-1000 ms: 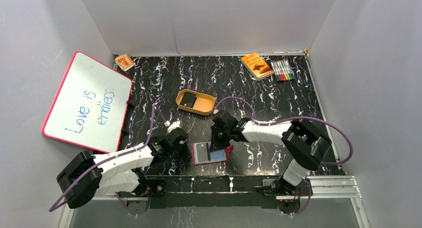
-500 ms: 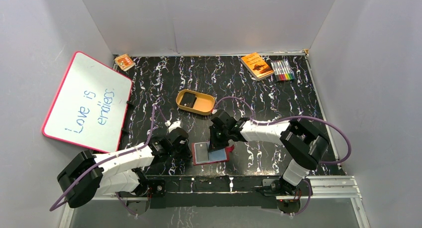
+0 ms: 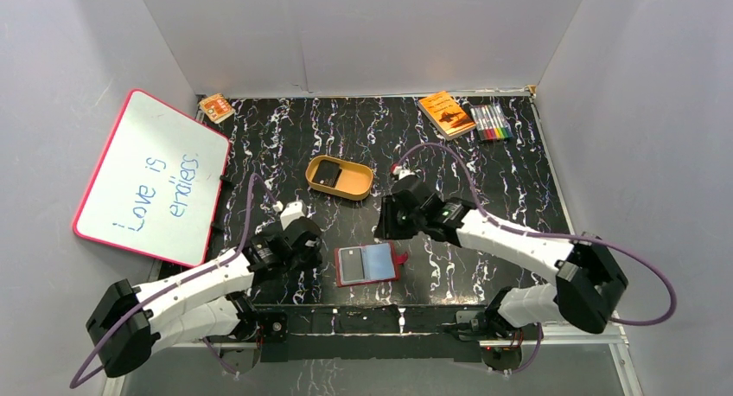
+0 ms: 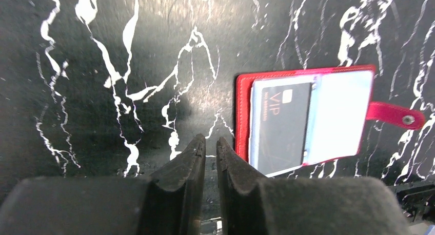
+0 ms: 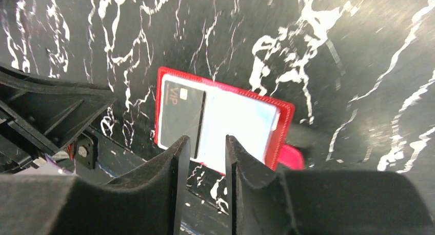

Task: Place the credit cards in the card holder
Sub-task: Insert the credit card into the card holder, then pick up the credit card from the storage box.

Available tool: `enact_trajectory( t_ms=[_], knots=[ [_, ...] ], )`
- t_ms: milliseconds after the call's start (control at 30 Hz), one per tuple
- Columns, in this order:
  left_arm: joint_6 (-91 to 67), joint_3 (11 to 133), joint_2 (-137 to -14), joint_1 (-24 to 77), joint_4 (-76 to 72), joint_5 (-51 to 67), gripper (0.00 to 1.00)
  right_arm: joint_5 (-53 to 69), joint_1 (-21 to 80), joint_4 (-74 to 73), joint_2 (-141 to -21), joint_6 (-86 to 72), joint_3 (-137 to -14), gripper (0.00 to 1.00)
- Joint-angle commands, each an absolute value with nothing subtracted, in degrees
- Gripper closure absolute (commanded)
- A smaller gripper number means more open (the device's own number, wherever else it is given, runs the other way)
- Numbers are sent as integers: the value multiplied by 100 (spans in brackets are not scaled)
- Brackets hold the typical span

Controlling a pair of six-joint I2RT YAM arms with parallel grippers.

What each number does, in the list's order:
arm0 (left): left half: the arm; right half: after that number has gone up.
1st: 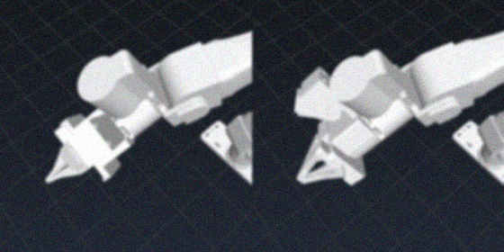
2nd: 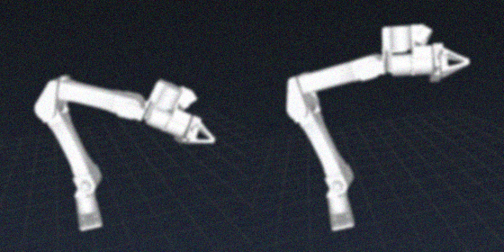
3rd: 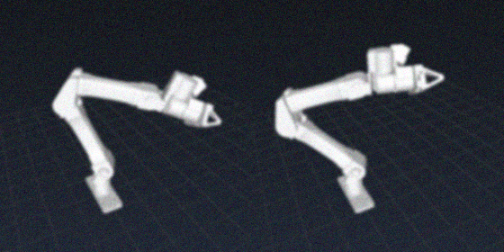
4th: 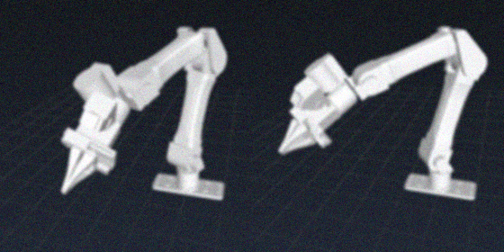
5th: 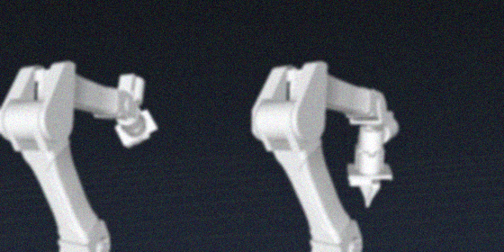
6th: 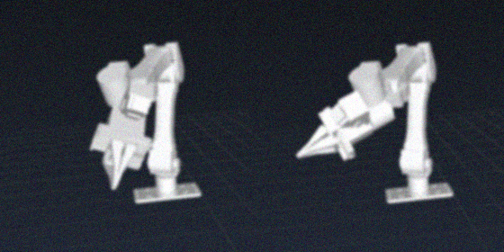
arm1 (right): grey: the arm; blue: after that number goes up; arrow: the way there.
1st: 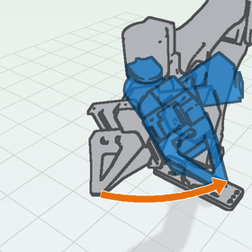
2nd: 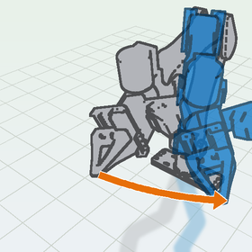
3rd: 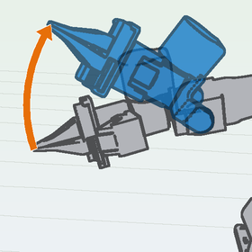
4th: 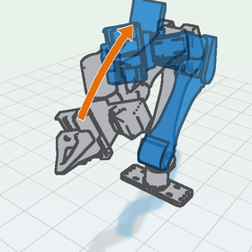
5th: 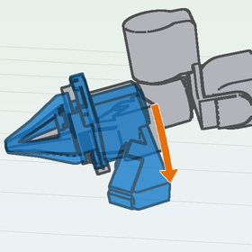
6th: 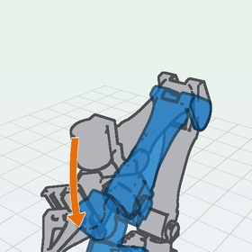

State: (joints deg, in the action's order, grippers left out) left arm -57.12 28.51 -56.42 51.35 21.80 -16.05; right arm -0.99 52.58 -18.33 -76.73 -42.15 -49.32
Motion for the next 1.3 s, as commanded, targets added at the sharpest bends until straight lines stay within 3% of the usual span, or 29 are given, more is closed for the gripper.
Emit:
enact_trajectory(
  t_ms=[0,67,167,267,433,567,733,1267],
  knots=[
    [-5382,3423,-5416,5081,2689,-2366,83,-124,4771,-1256,-7124,-3587,-4980,54],
    [-5178,3745,-5477,4947,2724,-2572,74,426,4410,-886,-7179,-3436,-5111,48],
    [-4894,4125,-5710,4561,2679,-2559,65,687,4115,-713,-7707,-3290,-5770,46],
    [-4740,4503,-6036,3971,2585,-2067,63,909,4019,-364,-8504,-3309,-6376,45],
    [-4771,4805,-6244,3794,3032,-2087,62,1146,3965,123,-9938,-3956,-7352,40],
    [-5011,4556,-5653,3782,3416,-2351,59,690,3970,136,-10671,-4576,-7869,28],
    [-5261,4230,-4751,3771,3715,-2442,53,602,3965,199,-11427,-4924,-8481,24],
    [-5460,3986,-4289,3779,4008,-2465,54,422,4015,-377,-12746,-5316,-9635,36]
  ],
)
